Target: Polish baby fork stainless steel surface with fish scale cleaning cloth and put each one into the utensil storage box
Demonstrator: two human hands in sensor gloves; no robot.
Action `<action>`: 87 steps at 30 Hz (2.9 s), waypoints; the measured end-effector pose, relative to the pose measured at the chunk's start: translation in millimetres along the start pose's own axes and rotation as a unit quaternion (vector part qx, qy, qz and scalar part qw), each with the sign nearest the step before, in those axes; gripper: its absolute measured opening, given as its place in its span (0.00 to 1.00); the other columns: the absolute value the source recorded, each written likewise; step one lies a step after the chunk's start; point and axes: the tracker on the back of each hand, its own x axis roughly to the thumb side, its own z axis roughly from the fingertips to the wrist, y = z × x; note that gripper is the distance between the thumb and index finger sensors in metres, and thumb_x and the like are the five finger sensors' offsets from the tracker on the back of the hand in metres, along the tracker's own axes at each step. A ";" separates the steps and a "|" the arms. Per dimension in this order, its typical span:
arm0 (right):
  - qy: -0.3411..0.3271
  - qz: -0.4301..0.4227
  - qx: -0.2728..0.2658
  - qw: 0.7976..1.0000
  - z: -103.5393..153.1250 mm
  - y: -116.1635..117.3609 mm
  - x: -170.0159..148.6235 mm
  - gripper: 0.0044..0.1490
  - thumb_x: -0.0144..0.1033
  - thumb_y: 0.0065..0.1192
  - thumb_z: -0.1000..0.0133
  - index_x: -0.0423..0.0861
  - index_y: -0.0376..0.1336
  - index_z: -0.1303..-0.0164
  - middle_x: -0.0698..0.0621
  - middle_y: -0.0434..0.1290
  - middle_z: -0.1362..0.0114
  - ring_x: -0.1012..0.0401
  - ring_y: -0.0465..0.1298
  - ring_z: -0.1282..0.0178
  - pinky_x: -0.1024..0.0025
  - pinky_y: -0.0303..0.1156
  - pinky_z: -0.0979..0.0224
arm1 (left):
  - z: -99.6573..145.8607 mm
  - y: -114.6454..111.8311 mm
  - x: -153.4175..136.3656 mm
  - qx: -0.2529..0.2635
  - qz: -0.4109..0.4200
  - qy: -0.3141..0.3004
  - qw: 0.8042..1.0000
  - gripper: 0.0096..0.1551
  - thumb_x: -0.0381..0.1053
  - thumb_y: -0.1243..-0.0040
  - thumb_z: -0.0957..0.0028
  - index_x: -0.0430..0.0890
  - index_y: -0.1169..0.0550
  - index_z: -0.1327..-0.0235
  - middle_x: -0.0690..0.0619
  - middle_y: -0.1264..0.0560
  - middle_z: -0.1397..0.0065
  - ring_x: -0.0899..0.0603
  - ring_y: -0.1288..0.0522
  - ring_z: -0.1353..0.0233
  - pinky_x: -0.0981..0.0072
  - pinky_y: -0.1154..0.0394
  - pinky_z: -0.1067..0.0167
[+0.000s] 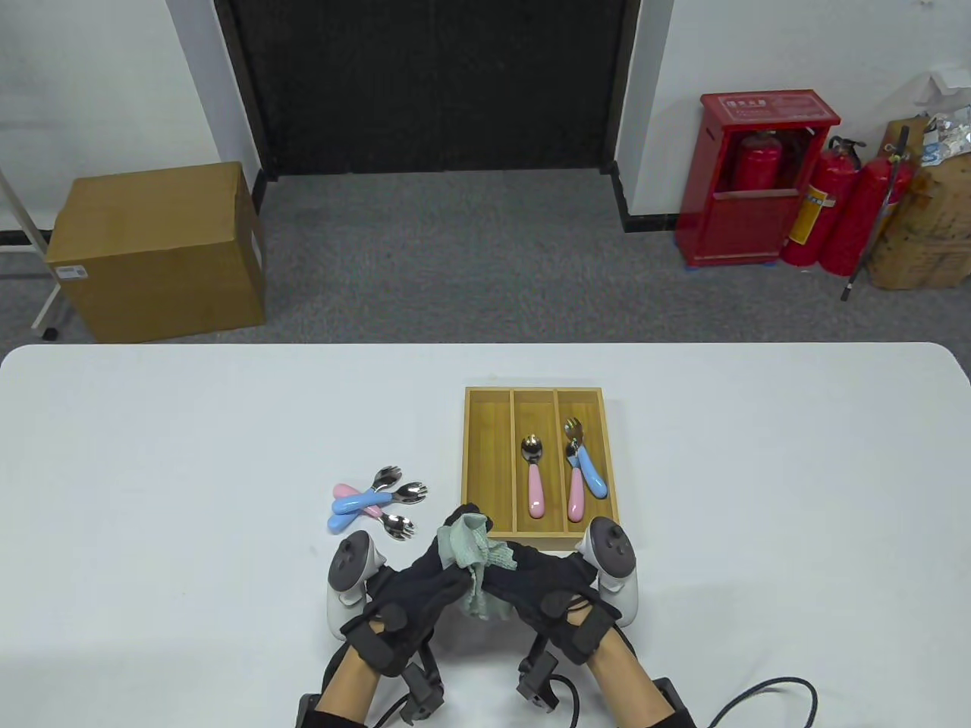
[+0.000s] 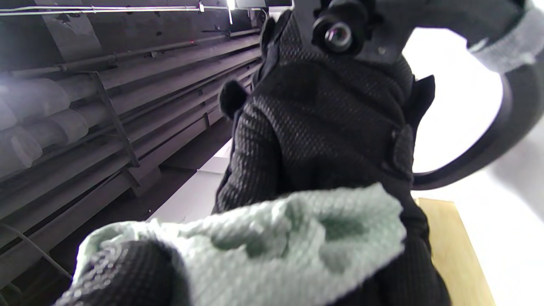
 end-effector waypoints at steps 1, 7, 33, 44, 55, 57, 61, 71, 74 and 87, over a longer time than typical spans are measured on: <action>-0.007 0.010 -0.011 1.000 0.6 -2.2 0.9 0.26 0.40 0.68 0.50 0.41 0.69 0.45 0.34 0.67 0.31 0.45 0.76 0.44 0.39 0.69 0.41 | 1.5 3.9 1.4 0.008 -0.002 -0.002 1.000 0.51 0.72 0.38 0.45 0.57 0.46 0.14 0.52 0.64 0.11 0.35 0.71 0.14 0.34 0.66 0.28; -0.033 0.009 -0.079 0.996 6.7 -19.7 2.7 0.25 0.39 0.68 0.50 0.42 0.69 0.45 0.33 0.68 0.31 0.46 0.78 0.46 0.39 0.70 0.42 | 15.8 39.8 16.1 0.084 -0.042 -0.005 0.996 0.50 0.71 0.37 0.45 0.54 0.43 0.15 0.49 0.60 0.10 0.35 0.68 0.14 0.34 0.67 0.28; -0.021 0.011 -0.172 0.985 8.3 -46.9 -6.4 0.29 0.29 0.67 0.51 0.44 0.67 0.38 0.36 0.79 0.44 0.50 0.84 0.62 0.44 0.75 0.50 | -23.9 118.3 40.5 0.212 -0.660 0.328 0.642 0.37 0.57 0.34 0.46 0.53 0.32 0.23 0.47 0.40 0.16 0.35 0.49 0.15 0.34 0.58 0.26; 0.007 0.015 -0.137 0.991 -3.0 -40.9 -20.9 0.28 0.30 0.67 0.51 0.43 0.68 0.38 0.36 0.79 0.44 0.50 0.83 0.61 0.43 0.75 0.50 | -50.2 121.8 18.6 0.160 -0.700 0.395 0.573 0.37 0.56 0.34 0.47 0.53 0.32 0.23 0.50 0.44 0.15 0.37 0.52 0.14 0.37 0.55 0.25; 0.018 0.009 -0.149 0.989 -0.7 -51.0 -24.5 0.28 0.30 0.66 0.50 0.42 0.68 0.38 0.36 0.79 0.44 0.49 0.83 0.61 0.43 0.74 0.50 | -61.8 119.7 17.2 0.152 -0.718 0.361 0.576 0.29 0.54 0.34 0.49 0.48 0.27 0.36 0.51 0.40 0.17 0.38 0.48 0.15 0.38 0.53 0.24; 0.019 0.004 -0.152 0.988 -0.4 -53.0 -25.0 0.28 0.30 0.66 0.50 0.42 0.68 0.38 0.36 0.79 0.44 0.49 0.83 0.61 0.43 0.74 0.49 | -60.6 119.3 21.6 0.149 -0.713 0.359 0.584 0.29 0.53 0.35 0.49 0.46 0.28 0.36 0.52 0.40 0.17 0.38 0.48 0.15 0.37 0.54 0.24; 0.021 0.009 -0.158 0.987 0.8 -55.3 -25.5 0.28 0.31 0.66 0.50 0.42 0.67 0.38 0.36 0.79 0.44 0.49 0.83 0.61 0.43 0.74 0.49 | -52.2 114.5 42.9 0.170 -0.719 0.311 0.598 0.30 0.52 0.37 0.50 0.45 0.29 0.36 0.50 0.40 0.18 0.37 0.46 0.15 0.35 0.52 0.25; 0.043 0.100 -0.274 0.956 12.9 -61.4 -19.9 0.27 0.32 0.67 0.51 0.41 0.70 0.41 0.36 0.82 0.49 0.50 0.85 0.66 0.44 0.76 0.52 | -10.0 48.8 109.4 0.213 -0.551 0.108 0.800 0.29 0.55 0.39 0.49 0.48 0.28 0.36 0.45 0.23 0.37 0.42 0.17 0.46 0.39 0.28 0.40; 0.039 0.127 -0.287 0.949 15.8 -61.8 -17.9 0.27 0.34 0.68 0.51 0.40 0.71 0.42 0.35 0.83 0.50 0.50 0.85 0.66 0.44 0.76 0.52 | -3.3 19.7 106.2 0.193 -0.469 0.057 0.860 0.28 0.55 0.38 0.48 0.47 0.27 0.36 0.44 0.20 0.44 0.44 0.16 0.54 0.40 0.26 0.43; -0.020 0.061 -0.260 0.963 19.2 -57.6 -17.8 0.26 0.36 0.65 0.49 0.43 0.69 0.41 0.36 0.80 0.43 0.47 0.84 0.58 0.41 0.74 0.46 | 11.9 -10.8 42.7 0.183 -0.477 0.053 0.858 0.29 0.56 0.39 0.49 0.46 0.27 0.37 0.44 0.19 0.49 0.46 0.16 0.60 0.42 0.25 0.46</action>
